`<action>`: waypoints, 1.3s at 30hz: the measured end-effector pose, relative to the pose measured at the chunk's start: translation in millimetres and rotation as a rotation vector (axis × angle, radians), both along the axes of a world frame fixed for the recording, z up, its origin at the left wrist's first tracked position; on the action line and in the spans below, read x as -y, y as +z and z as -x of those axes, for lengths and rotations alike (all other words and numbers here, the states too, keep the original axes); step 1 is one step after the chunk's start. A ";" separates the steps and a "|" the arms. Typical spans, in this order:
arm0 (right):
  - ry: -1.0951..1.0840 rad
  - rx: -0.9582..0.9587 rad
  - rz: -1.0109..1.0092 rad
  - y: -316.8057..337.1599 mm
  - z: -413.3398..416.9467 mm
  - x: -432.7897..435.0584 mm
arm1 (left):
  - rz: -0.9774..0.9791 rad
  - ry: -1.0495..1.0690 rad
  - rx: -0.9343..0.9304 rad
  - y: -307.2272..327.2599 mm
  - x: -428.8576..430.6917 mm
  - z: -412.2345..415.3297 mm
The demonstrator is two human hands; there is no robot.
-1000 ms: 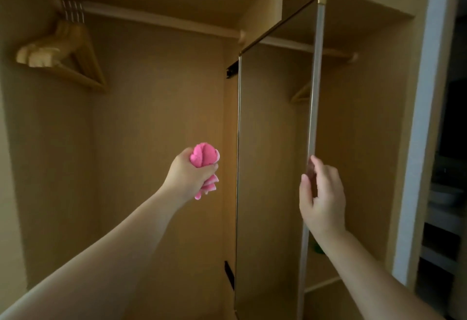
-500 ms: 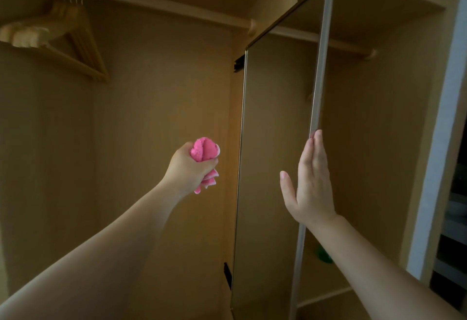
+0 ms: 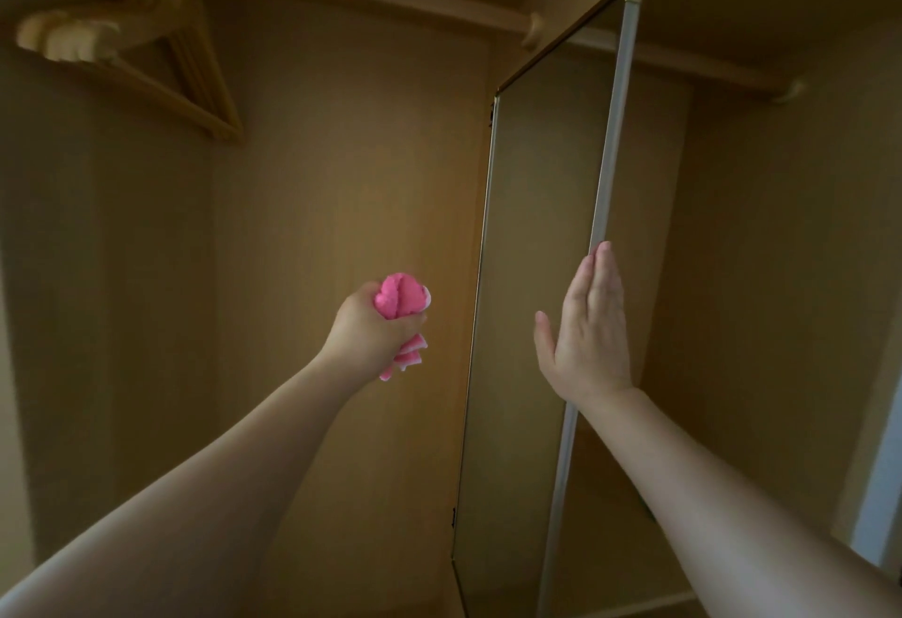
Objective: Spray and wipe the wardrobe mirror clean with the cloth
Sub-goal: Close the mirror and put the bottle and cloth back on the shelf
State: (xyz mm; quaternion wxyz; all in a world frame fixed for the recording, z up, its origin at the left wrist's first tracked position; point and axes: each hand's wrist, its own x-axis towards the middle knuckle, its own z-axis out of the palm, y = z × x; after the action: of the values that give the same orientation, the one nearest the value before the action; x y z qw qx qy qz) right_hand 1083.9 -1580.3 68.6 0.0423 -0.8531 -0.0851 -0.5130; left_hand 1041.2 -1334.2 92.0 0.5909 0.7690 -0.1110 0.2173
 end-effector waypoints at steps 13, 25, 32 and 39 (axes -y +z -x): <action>-0.123 -0.242 0.064 15.3 -23.4 -17.4 | 0.022 0.038 -0.008 -4.9 -4.7 -1.0; 0.016 -0.348 0.134 27.5 22.6 10.2 | 0.027 -0.019 -0.029 -13.2 10.6 25.1; 0.118 -0.311 0.022 2.2 83.7 72.6 | -0.053 -0.197 -0.091 -43.4 74.1 49.4; 0.129 -0.293 -0.078 -31.6 91.2 175.2 | -0.050 -0.290 -0.105 -63.2 185.0 62.5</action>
State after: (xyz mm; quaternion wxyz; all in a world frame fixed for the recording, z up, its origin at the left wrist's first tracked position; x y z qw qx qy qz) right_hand 992.7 -1755.5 37.0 0.1203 -0.9093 -0.1124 -0.3822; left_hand 978.7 -1519.2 28.8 0.6018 0.7697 -0.1950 0.0864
